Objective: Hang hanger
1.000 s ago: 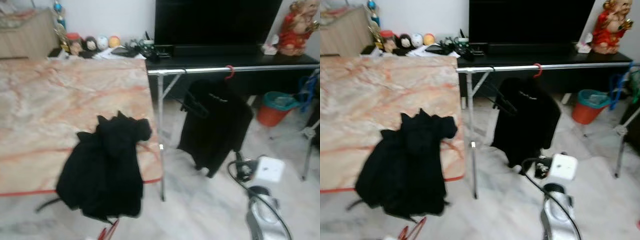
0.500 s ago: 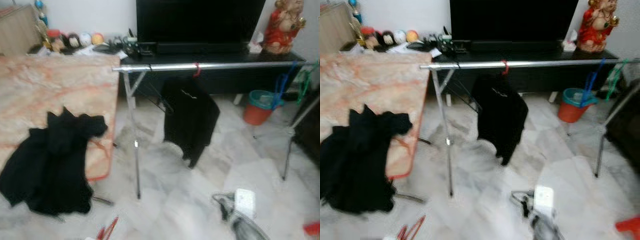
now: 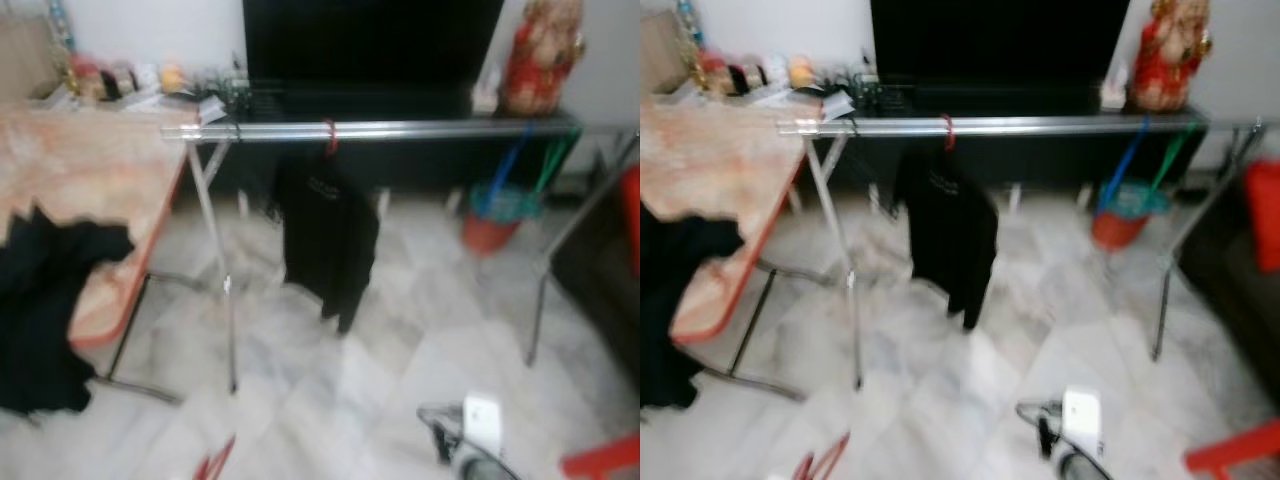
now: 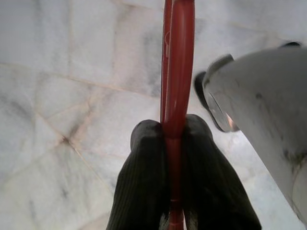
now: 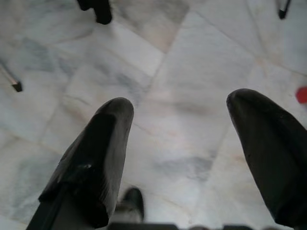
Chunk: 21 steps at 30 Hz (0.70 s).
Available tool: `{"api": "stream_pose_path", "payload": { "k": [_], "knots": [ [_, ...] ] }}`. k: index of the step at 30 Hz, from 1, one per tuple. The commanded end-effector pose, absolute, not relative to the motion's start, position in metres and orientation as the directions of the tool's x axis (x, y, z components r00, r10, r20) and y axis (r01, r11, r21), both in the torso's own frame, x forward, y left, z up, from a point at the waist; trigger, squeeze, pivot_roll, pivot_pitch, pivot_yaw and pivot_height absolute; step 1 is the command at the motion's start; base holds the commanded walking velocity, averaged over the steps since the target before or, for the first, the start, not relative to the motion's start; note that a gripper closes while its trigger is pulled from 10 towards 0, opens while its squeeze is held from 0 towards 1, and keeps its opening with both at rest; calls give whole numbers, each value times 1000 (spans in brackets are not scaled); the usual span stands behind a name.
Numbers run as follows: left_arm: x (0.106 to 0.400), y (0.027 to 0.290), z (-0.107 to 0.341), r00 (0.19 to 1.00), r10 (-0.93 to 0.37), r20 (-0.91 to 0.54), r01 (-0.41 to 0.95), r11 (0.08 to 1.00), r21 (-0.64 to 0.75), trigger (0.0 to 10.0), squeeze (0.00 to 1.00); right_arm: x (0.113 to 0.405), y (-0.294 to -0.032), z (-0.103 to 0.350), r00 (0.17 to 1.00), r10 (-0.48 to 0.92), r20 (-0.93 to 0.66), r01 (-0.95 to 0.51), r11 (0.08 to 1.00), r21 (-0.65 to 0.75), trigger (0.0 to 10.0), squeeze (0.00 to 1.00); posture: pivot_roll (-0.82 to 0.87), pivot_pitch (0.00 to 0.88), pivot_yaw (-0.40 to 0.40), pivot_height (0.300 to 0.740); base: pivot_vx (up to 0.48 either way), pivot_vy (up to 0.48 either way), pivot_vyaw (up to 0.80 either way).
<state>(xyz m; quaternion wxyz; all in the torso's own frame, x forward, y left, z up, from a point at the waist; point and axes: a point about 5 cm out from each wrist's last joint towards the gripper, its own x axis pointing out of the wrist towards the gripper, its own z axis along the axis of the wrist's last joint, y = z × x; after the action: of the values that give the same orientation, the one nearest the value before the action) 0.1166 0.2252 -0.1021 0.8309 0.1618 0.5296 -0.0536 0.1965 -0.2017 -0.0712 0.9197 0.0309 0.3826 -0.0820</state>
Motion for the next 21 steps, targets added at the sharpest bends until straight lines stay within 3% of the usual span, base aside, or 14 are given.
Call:
{"api": "stream_pose_path", "payload": {
  "k": [1, 18, 21],
  "knots": [
    [123, 221, -101, 462, 78, -883, 279, 933, 228, 10000, 0, 196, -212, -70, 689, -153, -709, 192, 981, -25, 10000, 0, -114, 0, -17, 740, 0, 0, 0],
    [126, 221, -98, 526, 97, -845, 280, 918, 279, 10000, 0, 205, -223, -63, 711, -151, -687, 168, 985, -42, 10000, 0, -116, 0, -13, 740, 0, 0, 0],
    [130, 220, -96, 565, 81, -821, 290, 912, 290, 10000, 0, 215, -225, -56, 745, -138, -652, 108, 990, -86, 10000, 0, -112, 0, -14, 740, 0, 0, 0]
  ]
}}
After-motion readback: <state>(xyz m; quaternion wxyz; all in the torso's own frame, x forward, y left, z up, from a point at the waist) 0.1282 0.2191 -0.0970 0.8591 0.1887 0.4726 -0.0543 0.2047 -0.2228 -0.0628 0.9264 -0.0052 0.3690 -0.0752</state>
